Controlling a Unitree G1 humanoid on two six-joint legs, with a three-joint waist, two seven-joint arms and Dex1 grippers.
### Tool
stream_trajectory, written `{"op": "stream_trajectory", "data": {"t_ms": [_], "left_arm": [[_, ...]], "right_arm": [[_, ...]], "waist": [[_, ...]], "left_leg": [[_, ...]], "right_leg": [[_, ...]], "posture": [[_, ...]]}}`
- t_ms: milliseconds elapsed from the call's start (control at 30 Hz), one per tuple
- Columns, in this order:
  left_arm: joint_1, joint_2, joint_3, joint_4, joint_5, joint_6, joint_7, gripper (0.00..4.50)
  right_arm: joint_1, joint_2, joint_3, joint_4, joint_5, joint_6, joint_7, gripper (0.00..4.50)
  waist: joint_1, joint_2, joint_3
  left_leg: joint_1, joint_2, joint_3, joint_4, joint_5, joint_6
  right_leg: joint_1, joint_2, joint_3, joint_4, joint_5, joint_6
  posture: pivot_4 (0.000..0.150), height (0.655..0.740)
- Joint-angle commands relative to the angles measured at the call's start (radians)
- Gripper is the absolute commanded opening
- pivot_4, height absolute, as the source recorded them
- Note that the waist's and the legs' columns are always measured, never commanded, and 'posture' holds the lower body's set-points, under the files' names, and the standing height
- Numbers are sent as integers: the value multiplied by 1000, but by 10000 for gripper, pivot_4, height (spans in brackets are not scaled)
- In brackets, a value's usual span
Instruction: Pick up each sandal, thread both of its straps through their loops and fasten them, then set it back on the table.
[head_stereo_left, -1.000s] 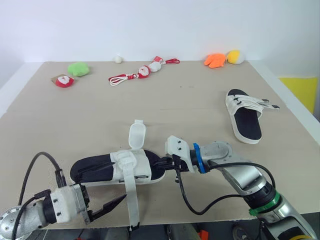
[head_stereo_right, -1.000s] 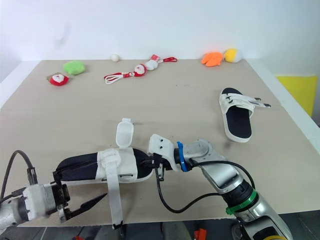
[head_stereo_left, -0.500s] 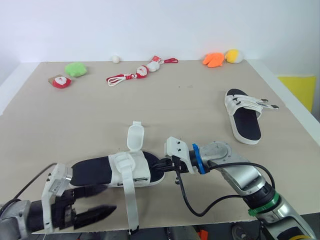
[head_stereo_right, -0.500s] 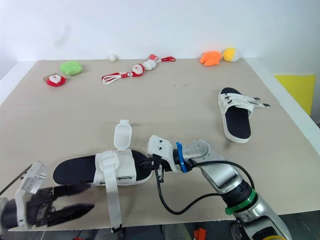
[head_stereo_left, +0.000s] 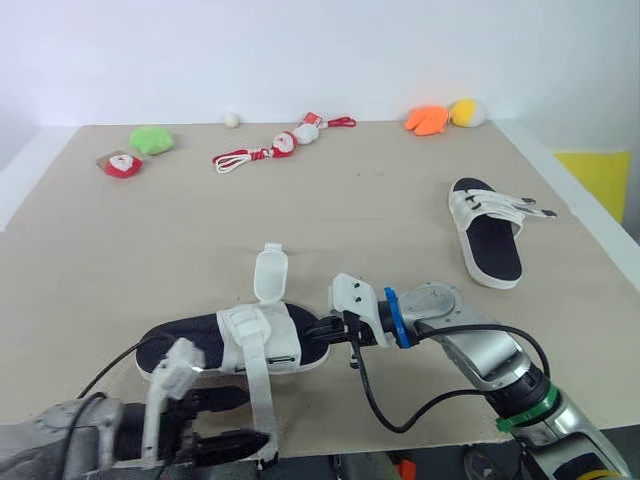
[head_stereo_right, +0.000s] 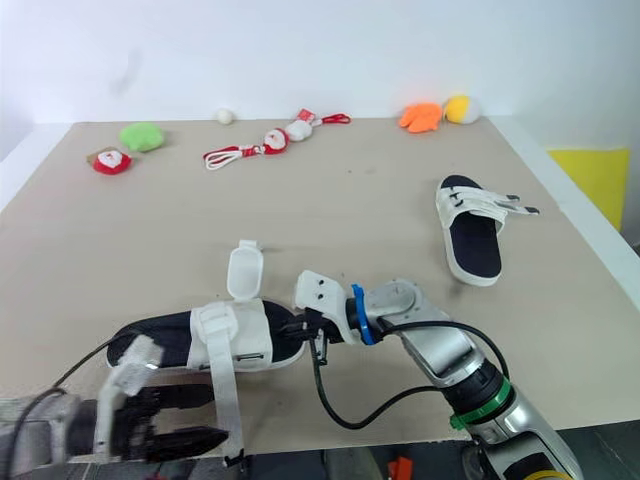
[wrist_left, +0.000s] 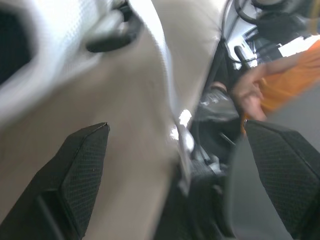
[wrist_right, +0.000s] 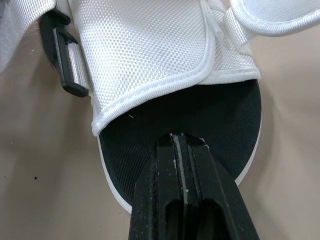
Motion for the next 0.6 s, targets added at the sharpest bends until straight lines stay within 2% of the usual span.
{"op": "stream_trajectory", "data": {"t_ms": [33, 67, 100, 167, 200, 300, 433, 600], "left_arm": [[-8, -37, -46, 9, 61, -3, 11, 36563], [-8, -45, -49, 12, 65, -2, 7, 33772], [-9, -51, -51, 16, 69, -1, 3, 27390], [-7, -62, -52, 16, 72, -3, -13, 20422], [-8, -69, -46, 15, 64, -3, -19, 13506], [-27, -79, 0, 15, -2, 14, -26, 475], [-64, -56, 77, -5, -139, 61, -24, 475], [-149, 70, 220, -44, -332, 116, -23, 475]], "right_arm": [[23, -17, 30, 35, -32, 47, -18, 0], [23, -17, 30, 35, -32, 48, -18, 0], [22, -17, 30, 36, -32, 48, -18, 0], [22, -15, 28, 35, -32, 51, -22, 0], [21, -14, 28, 34, -32, 52, -23, 0], [18, -11, 26, 35, -30, 55, -26, 0], [16, -8, 26, 36, -30, 56, -28, 0], [20, -9, 20, 28, -26, 64, -35, 0]], "waist": [[0, 0, 0], [0, 0, 0], [0, 0, 0], [0, 0, 0], [0, 0, 0], [0, 0, 0], [0, 0, 0], [0, -2, 1]], "left_leg": [[0, 1, 0, 0, 0, 0], [0, 1, 0, 0, 0, 0], [0, 0, 0, 0, 0, 0], [0, 1, 0, 0, 0, 0], [0, 0, 0, 0, 0, 0], [0, 0, 0, 0, 0, 0], [0, 0, 0, 1, 0, 0], [0, 1, -1, 1, 0, 0]], "right_leg": [[0, 0, 0, 0, 0, 0], [0, 0, 0, 0, 0, 0], [0, 0, 0, 0, 0, 0], [0, 0, 0, 0, 0, 0], [-1, 0, 0, 0, 0, 0], [-2, 0, 1, 0, 0, 0], [-3, 0, 0, 0, 0, 0], [-2, 1, 0, 0, 0, 0]], "posture": [[1500, 7400], [1500, 7400], [1500, 7400], [1500, 7400], [1500, 7400], [1500, 7400], [1500, 7400], [1500, 7400]]}}
